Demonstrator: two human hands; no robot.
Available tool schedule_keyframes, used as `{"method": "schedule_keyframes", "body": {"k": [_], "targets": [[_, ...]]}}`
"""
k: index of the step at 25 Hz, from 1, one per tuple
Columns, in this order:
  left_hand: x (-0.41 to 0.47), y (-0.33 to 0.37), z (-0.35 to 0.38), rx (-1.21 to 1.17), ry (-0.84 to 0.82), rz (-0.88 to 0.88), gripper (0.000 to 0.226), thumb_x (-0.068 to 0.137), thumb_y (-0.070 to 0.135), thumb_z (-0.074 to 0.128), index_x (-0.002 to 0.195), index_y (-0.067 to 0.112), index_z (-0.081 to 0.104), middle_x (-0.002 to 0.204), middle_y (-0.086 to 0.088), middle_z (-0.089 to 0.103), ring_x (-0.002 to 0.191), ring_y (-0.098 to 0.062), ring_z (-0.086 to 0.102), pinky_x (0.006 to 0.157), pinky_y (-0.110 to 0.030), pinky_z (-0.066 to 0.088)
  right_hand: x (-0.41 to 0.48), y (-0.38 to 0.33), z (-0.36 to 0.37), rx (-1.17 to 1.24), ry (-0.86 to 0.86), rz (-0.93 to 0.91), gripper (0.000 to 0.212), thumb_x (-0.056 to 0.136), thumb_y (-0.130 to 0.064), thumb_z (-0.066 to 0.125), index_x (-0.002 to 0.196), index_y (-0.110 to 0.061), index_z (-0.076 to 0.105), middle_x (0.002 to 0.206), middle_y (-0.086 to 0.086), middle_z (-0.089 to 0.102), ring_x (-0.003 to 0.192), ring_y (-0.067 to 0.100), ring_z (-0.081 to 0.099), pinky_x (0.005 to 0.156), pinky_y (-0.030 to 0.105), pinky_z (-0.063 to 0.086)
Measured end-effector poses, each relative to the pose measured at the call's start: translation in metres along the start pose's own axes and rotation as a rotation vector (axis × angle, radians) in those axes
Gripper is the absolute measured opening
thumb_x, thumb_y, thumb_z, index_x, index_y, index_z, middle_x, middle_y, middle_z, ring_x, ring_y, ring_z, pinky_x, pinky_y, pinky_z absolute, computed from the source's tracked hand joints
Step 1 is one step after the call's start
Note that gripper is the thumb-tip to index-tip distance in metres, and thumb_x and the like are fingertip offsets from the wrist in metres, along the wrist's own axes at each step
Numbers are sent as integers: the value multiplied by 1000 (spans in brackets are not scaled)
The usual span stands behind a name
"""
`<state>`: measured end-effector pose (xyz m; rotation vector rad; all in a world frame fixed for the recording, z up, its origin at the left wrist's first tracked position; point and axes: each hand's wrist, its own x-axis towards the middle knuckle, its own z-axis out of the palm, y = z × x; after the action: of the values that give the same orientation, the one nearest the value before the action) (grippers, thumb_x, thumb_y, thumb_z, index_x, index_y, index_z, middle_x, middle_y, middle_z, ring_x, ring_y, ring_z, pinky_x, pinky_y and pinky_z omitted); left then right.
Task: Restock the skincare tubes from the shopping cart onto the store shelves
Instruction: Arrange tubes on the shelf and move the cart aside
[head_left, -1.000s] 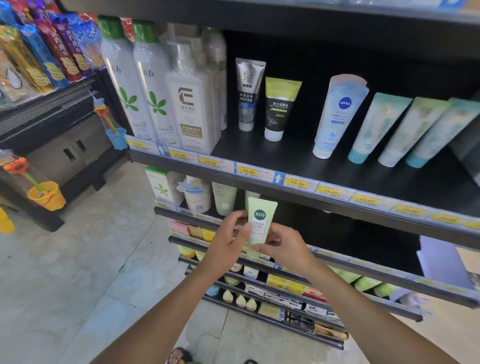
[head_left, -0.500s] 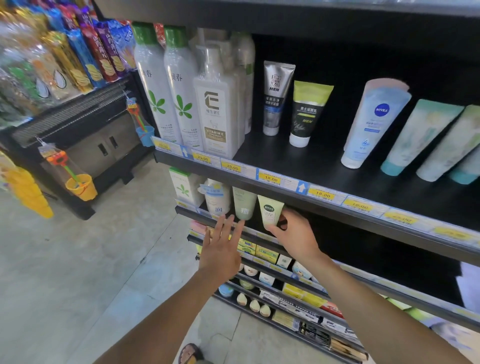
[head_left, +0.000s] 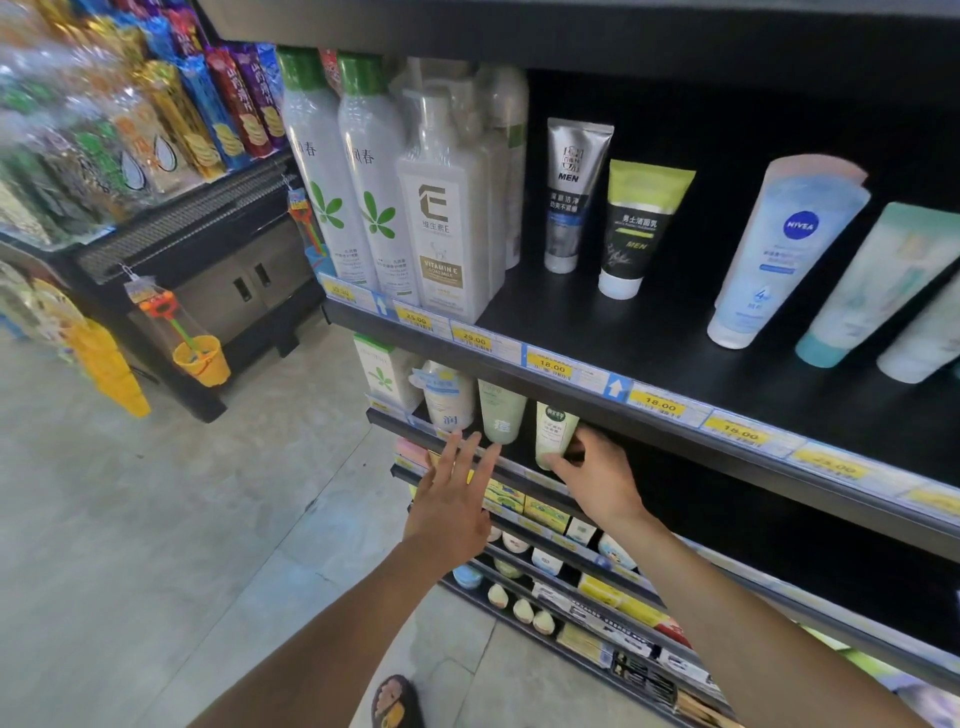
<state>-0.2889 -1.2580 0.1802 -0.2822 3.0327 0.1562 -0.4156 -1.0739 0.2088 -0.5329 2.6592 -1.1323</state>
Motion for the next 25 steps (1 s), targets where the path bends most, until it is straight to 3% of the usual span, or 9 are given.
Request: {"method": "schedule_keyframes", "body": {"k": [5,11,15,18,22,25], "targets": [[0,1,-1,-11,-14,-1,86,100,43,50,161,33,-10,173,-2,-11,157,-27,-21,124,-52,27,1,1,2,-44,-7,9,43,90,-39,73,127,-21,62,129,-3,65,119,15,61,102,37,51],[-2,-6,-9,-42,-52,16,71,105,58,31,162,37,-6,173,2,-8,158,-23,-19,125,-53,24,-18,-1,-2,-140,31,47,41,92,-47,68,128,-29,61,121,-11,66,108,8,64,88,31,55],[-2,-13,-21,-63,-94,48,67,105,63,17,164,36,-2,174,2,-7,159,-21,-15,127,-55,13,-44,-2,-7,-169,88,52,45,95,-41,67,136,-26,59,131,-9,65,122,12,59,100,33,52],[-14,-15,-36,-54,-116,93,75,97,70,1,164,36,4,174,2,-5,159,-21,-13,128,-56,1,-73,-8,-10,-234,167,78,40,95,-40,66,132,-25,63,131,-4,65,129,19,53,105,36,48],[-43,-14,-53,-30,-52,210,96,81,77,-20,164,38,6,174,3,-7,158,-22,-19,127,-57,-4,-121,-24,-19,-282,253,96,39,96,-39,65,132,-24,63,135,-4,59,132,19,48,105,33,45],[-70,-6,-64,13,23,334,106,74,79,-33,164,38,6,173,4,-8,158,-23,-19,127,-57,-6,-167,-36,-31,-366,337,103,45,95,-45,64,136,-27,60,141,-5,54,136,18,45,110,39,43]]}}
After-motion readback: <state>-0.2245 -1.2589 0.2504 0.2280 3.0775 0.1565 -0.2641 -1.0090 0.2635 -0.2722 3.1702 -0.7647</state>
